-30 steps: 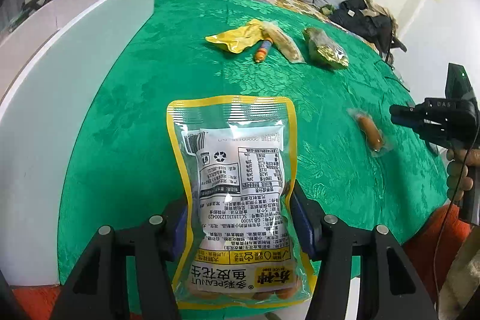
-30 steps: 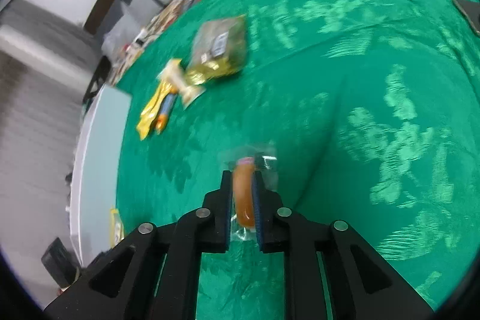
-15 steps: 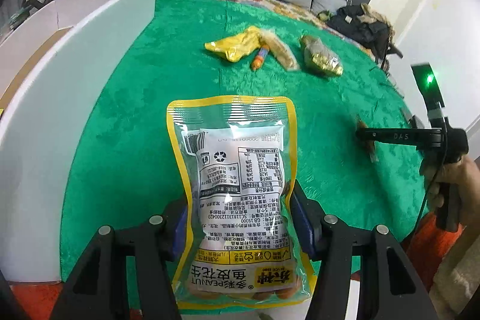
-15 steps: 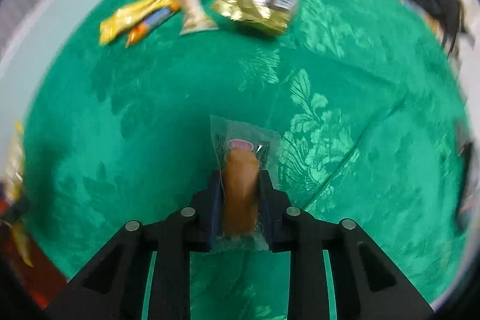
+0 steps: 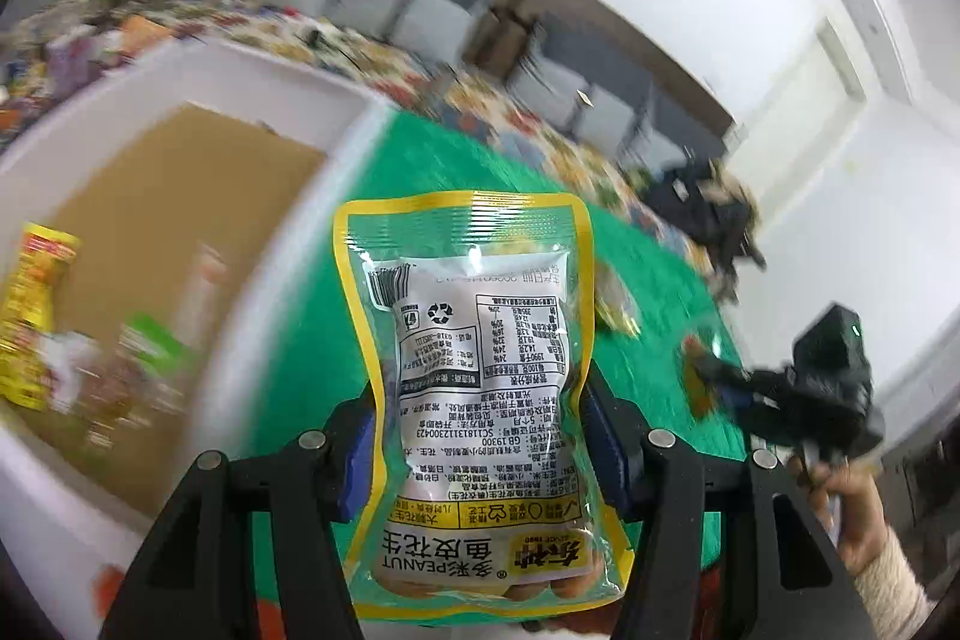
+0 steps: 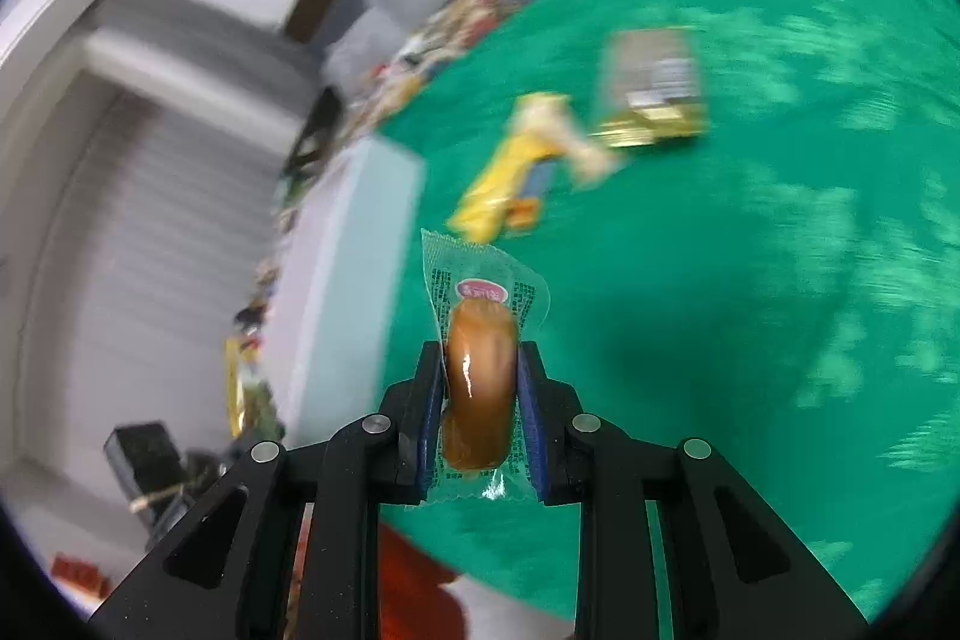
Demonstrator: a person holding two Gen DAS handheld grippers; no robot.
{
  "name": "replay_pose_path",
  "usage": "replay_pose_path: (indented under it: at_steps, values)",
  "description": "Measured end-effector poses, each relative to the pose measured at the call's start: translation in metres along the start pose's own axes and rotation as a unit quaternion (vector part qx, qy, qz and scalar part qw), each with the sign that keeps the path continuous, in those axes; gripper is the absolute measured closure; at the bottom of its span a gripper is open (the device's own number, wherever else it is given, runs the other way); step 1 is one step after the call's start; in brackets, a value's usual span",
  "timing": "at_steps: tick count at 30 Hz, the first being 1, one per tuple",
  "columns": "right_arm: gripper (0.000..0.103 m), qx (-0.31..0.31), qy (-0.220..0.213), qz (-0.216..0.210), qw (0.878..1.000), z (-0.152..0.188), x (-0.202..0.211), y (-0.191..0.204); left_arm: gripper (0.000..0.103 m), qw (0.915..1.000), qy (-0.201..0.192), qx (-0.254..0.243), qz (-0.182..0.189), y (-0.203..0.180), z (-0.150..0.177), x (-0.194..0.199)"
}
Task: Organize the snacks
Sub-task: 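Carry both snacks into the white box and open both grippers, then move both grippers back over the remaining snacks on the bed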
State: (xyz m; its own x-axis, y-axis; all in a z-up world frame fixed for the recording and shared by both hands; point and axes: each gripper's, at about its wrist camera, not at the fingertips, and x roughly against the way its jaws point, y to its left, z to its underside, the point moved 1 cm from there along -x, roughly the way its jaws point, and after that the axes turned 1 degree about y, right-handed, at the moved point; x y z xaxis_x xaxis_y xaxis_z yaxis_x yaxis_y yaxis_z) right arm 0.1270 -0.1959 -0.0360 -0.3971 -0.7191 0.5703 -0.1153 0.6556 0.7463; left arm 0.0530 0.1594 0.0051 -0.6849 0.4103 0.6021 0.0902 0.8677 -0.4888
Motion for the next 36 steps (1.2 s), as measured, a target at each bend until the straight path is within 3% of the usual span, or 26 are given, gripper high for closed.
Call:
replay_pose_path:
  at_steps: [4,9,15,16,18,19,22,24,27,30,33,36]
  values:
    - [0.078,0.049,0.028,-0.054,0.997,0.012,-0.036,0.077,0.046,0.9966,-0.037,0.015,-0.071,0.060,-0.030,0.044]
    - [0.077,0.125,0.075,-0.094,0.985,0.029,-0.112,0.179,0.046,0.9853,-0.029,0.046,-0.162,0.143,-0.045,0.061]
    - [0.075,0.207,0.101,-0.049,0.972,0.055,-0.204,0.245,0.041,0.9700,0.009,0.025,-0.242,0.187,-0.041,0.039]
    - [0.069,0.222,0.103,-0.029,0.969,0.062,-0.217,0.251,0.035,0.9673,0.017,0.023,-0.252,0.192,-0.037,0.034]
    - [0.047,0.239,0.104,0.003,0.965,0.070,-0.228,0.252,0.020,0.9635,0.025,0.019,-0.266,0.197,-0.031,0.027]
    - [0.034,0.243,0.102,0.010,0.965,0.072,-0.226,0.248,0.016,0.9627,0.023,0.017,-0.269,0.197,-0.027,0.027]
    - [0.034,0.270,0.079,0.030,0.959,0.074,-0.211,0.230,0.004,0.9633,0.016,0.017,-0.267,0.194,-0.020,0.031]
    - [0.034,0.288,0.057,0.057,0.954,0.072,-0.199,0.210,0.004,0.9653,0.006,0.019,-0.260,0.186,-0.016,0.037]
    - [0.030,0.325,0.012,0.124,0.938,0.073,-0.167,0.163,0.004,0.9693,-0.010,0.019,-0.245,0.167,-0.015,0.045]
    - [0.030,0.350,-0.015,0.213,0.912,0.075,-0.135,0.096,0.004,0.9737,-0.022,0.019,-0.226,0.143,-0.020,0.047]
    - [0.030,0.336,-0.021,0.305,0.891,0.076,-0.094,0.015,0.004,0.9782,-0.028,0.011,-0.206,0.113,-0.025,0.042]
    - [0.030,0.312,-0.046,0.360,0.878,0.076,-0.055,-0.038,0.004,0.9838,-0.026,-0.012,-0.177,0.068,-0.029,0.026]
